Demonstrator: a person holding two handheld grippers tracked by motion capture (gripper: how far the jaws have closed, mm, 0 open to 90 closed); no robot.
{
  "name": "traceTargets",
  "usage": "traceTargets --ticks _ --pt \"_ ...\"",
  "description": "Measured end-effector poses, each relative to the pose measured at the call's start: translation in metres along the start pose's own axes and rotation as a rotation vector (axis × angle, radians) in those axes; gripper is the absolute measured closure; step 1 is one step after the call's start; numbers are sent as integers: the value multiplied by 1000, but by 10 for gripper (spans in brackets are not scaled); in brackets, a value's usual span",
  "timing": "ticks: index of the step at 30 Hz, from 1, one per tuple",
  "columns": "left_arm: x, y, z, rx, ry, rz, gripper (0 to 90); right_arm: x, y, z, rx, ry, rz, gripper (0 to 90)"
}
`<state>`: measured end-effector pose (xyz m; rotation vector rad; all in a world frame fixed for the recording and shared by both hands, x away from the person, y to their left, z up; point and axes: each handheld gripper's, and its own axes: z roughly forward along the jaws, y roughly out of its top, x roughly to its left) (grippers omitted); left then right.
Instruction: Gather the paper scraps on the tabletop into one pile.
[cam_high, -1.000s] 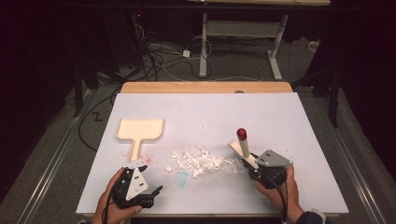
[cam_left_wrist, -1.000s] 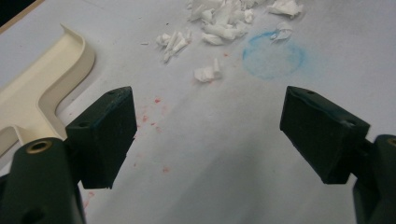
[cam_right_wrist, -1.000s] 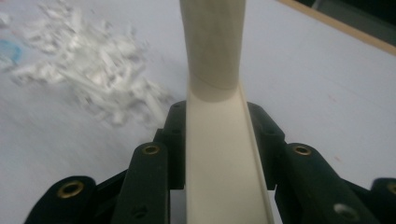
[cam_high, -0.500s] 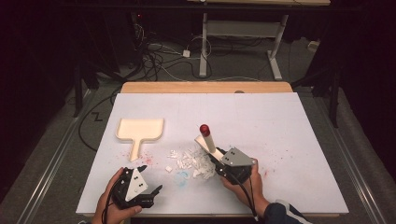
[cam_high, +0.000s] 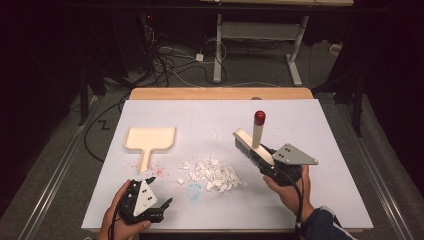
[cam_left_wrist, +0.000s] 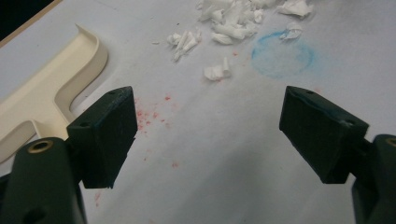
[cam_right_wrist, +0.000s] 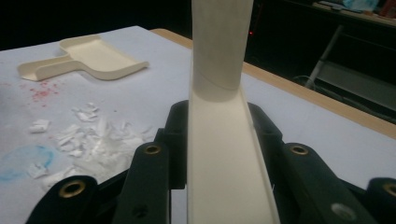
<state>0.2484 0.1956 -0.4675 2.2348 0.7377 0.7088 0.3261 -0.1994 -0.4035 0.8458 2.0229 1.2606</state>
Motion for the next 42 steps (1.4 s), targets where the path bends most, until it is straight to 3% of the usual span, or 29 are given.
traceTargets --ticks 4,11,15,18,23,26,28,32,34,35,37,38,39,42 --pt "0 0 0 6 -1 5 182 -14 -3 -6 16 -36 10 679" --pt "1 -1 0 5 -2 3 182 -45 -19 -14 74 -172 -26 679" --pt "0 0 1 7 -3 7 184 -55 -29 -16 111 -214 -16 680" --pt "-1 0 1 8 -4 10 185 -55 -39 -17 137 -215 4 680" --pt "-2 1 1 6 -6 8 185 -37 -53 -12 168 -167 32 679" --pt "-2 1 1 6 -8 14 185 -24 -51 -6 176 -94 102 675" --pt "-2 2 0 -2 -14 13 185 -14 -50 -3 167 -82 79 676" --pt "-2 1 1 -1 -16 16 185 7 -39 10 146 -13 104 678" --pt "-1 1 1 -5 -18 14 186 13 -36 16 147 1 95 678" --pt "-2 2 1 -8 -21 16 185 28 -30 28 145 37 73 678" --pt "-3 2 1 -7 -24 21 185 42 -24 37 144 61 54 678" --pt "-3 2 1 -7 -24 21 185 42 -24 37 144 61 54 678" --pt "-3 2 1 -8 -25 26 185 52 -18 43 135 73 13 679" --pt "-2 2 0 -11 -25 21 185 58 -14 45 124 70 -28 680"
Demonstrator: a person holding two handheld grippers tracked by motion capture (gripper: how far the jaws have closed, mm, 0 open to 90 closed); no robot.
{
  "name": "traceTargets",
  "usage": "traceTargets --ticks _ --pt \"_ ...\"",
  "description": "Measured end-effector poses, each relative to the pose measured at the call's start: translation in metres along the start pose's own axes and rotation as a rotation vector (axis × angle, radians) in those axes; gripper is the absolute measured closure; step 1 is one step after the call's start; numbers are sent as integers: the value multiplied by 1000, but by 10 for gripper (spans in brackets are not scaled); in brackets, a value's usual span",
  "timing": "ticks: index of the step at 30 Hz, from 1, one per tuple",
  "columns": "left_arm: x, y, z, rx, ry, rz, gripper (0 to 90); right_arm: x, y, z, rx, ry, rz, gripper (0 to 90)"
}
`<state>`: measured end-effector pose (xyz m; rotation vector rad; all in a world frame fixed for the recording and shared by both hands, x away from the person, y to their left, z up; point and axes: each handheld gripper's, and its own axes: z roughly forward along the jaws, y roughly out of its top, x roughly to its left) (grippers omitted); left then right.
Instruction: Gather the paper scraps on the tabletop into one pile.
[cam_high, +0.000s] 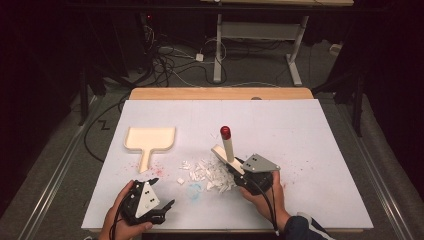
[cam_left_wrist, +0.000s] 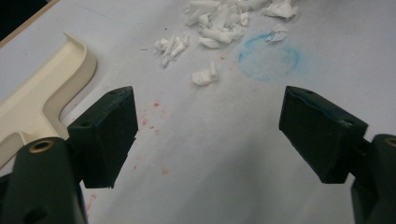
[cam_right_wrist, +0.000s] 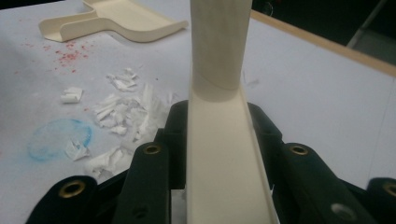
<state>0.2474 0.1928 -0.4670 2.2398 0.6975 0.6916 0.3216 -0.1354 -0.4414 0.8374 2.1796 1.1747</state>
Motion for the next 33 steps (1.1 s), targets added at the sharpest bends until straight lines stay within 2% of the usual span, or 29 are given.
traceTargets --ticks 3,6,7,10,11,12,13,14,16,19,20,21,23,24,25,26,27,29,30,31,33 --pt "2 -1 -1 1 3 -5 185 -8 8 -6 -23 -19 -16 680" --pt "2 -1 -2 -2 7 -11 186 -23 13 -13 -57 -45 -15 680" --pt "2 -1 -2 0 8 -8 186 -23 13 -13 -57 -45 -15 680" --pt "2 -1 -1 1 11 -13 185 -43 18 -13 -63 -25 -6 680" --pt "2 0 -1 4 13 -10 186 -54 23 -6 -33 0 -23 679" --pt "2 0 -1 5 16 -9 185 -60 25 -2 -41 13 -32 680" --pt "3 0 -1 5 21 -15 185 -60 25 -2 -41 13 -32 680" --pt "4 -1 -1 10 28 -17 189 -68 28 9 -59 -4 -62 680" --pt "6 -1 -1 5 34 -30 190 -74 30 21 -89 -13 -95 680" --pt "8 -3 -2 4 41 -40 189 -78 33 36 -96 -30 -113 680" --pt "9 -4 -3 3 45 -47 189 -83 36 52 -107 -32 -123 680" --pt "9 -4 -3 3 45 -47 190 -83 36 52 -107 -32 -123 680" --pt "12 -5 -4 -1 48 -59 190 -87 38 69 -106 -32 -111 680" --pt "13 -6 -5 -1 48 -65 190 -90 40 86 -89 -22 -95 680" --pt "14 -7 -5 -3 48 -73 190 -90 40 86 -89 -22 -95 680" --pt "15 -8 -5 -4 48 -83 191 -90 41 94 -78 -26 -88 680" --pt "16 -8 -5 -3 46 -87 197 -90 41 108 -57 -18 -106 681" --pt "15 -9 -4 3 43 -79 200 -89 40 111 -60 -1 -100 681" --pt "15 -9 -4 1 38 -79 200 -88 38 114 -66 35 -80 680" --pt "15 -9 -4 0 34 -82 209 -83 36 116 -66 110 -51 679" --pt "14 -9 -5 -1 33 -83 209 -76 35 116 -48 165 -83 674"
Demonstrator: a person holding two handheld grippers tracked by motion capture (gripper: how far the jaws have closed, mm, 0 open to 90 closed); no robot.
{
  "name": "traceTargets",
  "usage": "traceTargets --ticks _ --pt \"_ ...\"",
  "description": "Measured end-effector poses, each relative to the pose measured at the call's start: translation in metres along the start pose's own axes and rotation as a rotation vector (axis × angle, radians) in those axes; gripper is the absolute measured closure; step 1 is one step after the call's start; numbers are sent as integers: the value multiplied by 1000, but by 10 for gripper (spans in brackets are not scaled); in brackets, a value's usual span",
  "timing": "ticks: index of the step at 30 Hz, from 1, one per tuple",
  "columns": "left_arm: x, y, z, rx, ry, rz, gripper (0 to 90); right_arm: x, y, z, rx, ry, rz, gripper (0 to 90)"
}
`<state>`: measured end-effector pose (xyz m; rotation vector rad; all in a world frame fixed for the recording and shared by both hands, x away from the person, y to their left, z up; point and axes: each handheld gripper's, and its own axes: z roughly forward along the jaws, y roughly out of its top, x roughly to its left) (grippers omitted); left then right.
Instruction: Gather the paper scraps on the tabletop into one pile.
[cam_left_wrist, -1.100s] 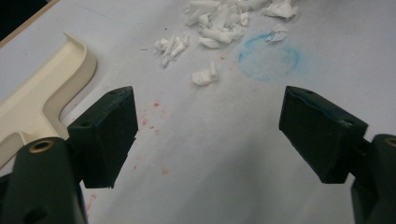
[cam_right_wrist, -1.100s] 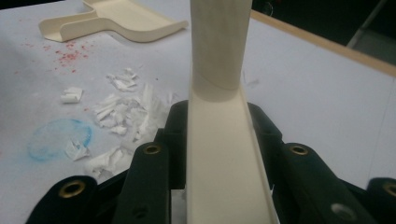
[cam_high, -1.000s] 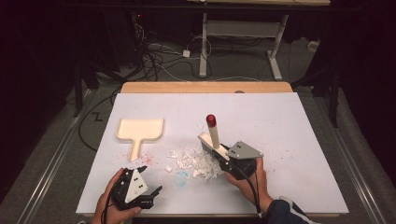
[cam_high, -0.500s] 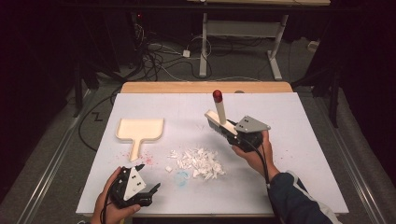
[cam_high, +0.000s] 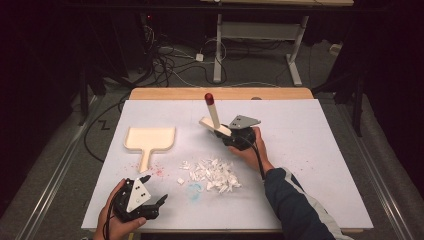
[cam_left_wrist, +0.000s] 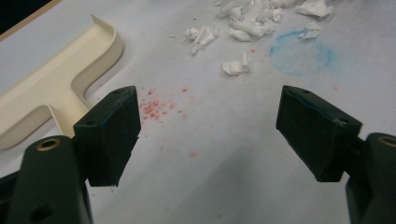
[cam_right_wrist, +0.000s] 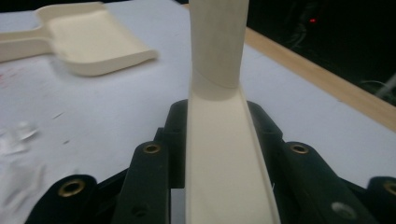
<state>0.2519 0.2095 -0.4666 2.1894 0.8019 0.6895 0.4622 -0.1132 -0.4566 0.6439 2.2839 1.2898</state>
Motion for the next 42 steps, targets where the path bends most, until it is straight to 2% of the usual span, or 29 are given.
traceTargets --ticks 2,3,5,9,11,12,13,14,15,17,20,25,27,28,29,30,31,34,36,38,39,40,42 --pt "-1 0 -1 1 0 5 209 6 -1 -2 0 60 -27 672" --pt "-1 0 -1 1 0 5 208 6 -1 -2 0 60 -27 672" --pt "-1 0 -1 3 5 3 202 14 -4 -9 -10 155 -46 668" --pt "-1 1 0 4 5 1 202 19 -8 -24 -12 262 -97 667" --pt "-3 1 0 6 6 11 202 20 -8 -30 -12 280 -99 669" --pt "-3 2 -1 1 7 13 202 21 -9 -43 -15 317 -105 675" --pt "-3 2 -1 1 7 13 202 21 -9 -43 -15 317 -105 675" --pt "-3 3 -1 -1 9 13 202 21 -10 -50 -20 346 -100 678" --pt "-3 3 -2 0 12 14 202 23 -12 -62 -11 356 -119 678" --pt "-4 3 -2 -1 13 11 202 24 -13 -71 -7 332 -137 679" --pt "-6 5 -2 -1 18 27 202 21 -12 -81 -31 315 -127 680" --pt "-4 6 -3 -8 29 26 198 24 -2 -93 -63 224 -125 680" --pt "-3 5 -4 -16 30 16 197 25 1 -95 -70 220 -124 680" --pt "-2 5 -4 -18 30 15 196 30 10 -97 -89 209 -128 680" --pt "-1 5 -4 -17 33 15 196 30 10 -97 -89 209 -128 680" --pt "-1 5 -4 -21 32 13 193 39 19 -94 -89 214 -148 680" --pt "0 5 -4 -21 30 14 193 39 19 -94 -89 214 -148 680" --pt "-1 6 -4 -27 28 14 192 51 29 -83 -69 221 -206 680" --pt "-1 6 -4 -29 25 17 189 56 36 -70 -55 223 -226 680" --pt "-1 6 -3 -30 21 20 189 59 42 -57 -33 220 -245 680" --pt "-1 6 -3 -30 18 21 189 59 48 -43 -5 216 -265 681" --pt "-1 6 -3 -30 15 19 189 59 48 -43 -5 216 -265 681" --pt "-1 5 -2 -28 13 19 189 60 54 -24 13 219 -260 680"
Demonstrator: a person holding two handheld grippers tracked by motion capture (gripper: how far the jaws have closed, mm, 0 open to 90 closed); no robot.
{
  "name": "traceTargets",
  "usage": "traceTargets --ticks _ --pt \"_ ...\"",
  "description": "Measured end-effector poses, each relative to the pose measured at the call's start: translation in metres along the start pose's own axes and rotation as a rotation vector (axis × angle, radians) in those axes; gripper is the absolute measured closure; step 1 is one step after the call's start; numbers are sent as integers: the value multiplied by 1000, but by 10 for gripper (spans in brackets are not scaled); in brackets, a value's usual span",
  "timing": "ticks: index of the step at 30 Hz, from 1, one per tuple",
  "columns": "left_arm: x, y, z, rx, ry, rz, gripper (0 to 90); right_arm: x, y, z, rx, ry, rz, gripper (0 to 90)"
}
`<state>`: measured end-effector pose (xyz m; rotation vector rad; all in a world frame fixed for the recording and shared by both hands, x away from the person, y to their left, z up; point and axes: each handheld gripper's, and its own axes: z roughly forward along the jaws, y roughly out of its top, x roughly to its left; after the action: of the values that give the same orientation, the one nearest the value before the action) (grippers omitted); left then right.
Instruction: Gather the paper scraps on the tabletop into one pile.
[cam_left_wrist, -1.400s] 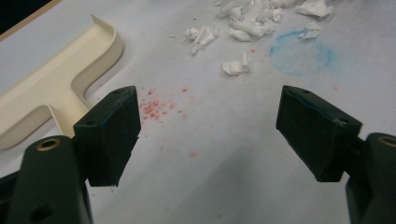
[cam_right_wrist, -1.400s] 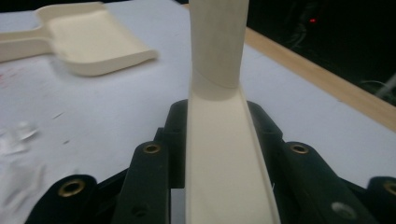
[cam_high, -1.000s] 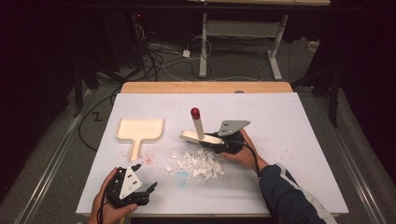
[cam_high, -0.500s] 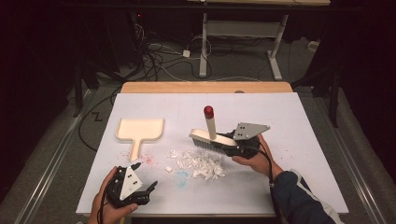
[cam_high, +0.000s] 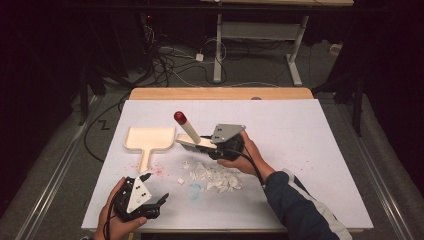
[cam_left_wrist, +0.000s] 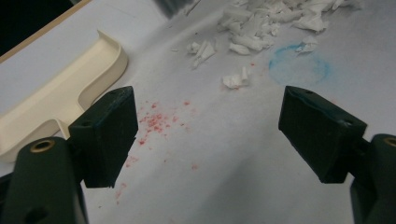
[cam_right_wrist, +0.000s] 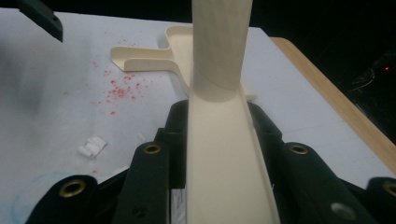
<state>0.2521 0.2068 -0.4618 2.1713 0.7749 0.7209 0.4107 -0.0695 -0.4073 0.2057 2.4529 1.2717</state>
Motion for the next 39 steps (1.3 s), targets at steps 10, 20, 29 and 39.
traceTargets --ticks 10,20,29,39 --pt "0 0 1 0 -7 7 189 9 6 44 61 114 -30 680" --pt "1 -1 -1 -2 4 5 189 13 -1 19 67 271 -114 679" --pt "2 0 -4 -3 19 5 189 8 -9 -21 -20 151 -39 680" --pt "9 -5 -13 -29 82 -33 186 62 -4 -41 -178 23 157 680"
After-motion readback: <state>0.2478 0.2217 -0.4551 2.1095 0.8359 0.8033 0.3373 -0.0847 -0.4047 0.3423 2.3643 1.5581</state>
